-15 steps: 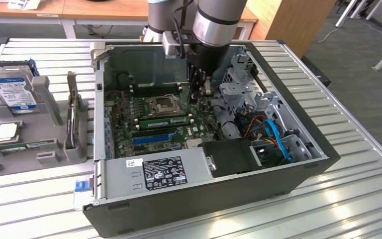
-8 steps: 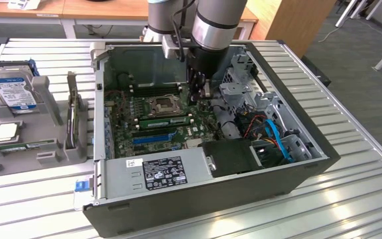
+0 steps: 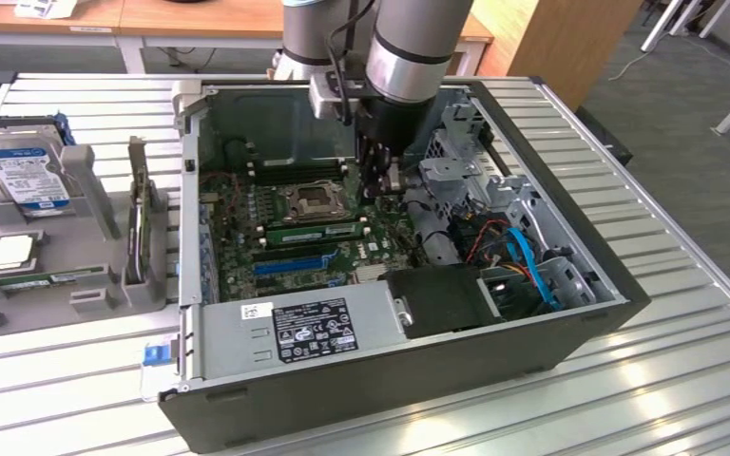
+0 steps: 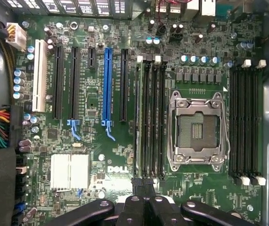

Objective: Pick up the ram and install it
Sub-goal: 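Press down the ram until it locks into place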

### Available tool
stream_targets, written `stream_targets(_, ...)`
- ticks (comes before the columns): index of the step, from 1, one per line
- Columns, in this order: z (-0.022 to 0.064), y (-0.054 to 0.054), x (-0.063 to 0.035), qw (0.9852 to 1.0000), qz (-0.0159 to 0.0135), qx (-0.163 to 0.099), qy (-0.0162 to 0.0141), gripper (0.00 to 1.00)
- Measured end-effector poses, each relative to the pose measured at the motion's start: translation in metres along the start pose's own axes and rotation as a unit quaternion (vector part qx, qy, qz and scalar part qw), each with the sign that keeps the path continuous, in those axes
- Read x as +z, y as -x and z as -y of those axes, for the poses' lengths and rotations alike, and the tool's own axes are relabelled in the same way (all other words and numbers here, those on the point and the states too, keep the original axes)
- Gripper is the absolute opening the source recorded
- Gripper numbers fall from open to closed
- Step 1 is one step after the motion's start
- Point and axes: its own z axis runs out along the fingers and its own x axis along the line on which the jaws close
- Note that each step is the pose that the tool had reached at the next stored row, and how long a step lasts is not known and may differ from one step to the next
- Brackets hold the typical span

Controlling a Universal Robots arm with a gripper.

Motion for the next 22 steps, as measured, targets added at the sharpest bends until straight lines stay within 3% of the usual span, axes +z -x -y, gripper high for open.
stream_targets(22, 0.0010, -0.001, 0.0238, 1.0000, 0.0000, 0.000, 0.0000, 0.10)
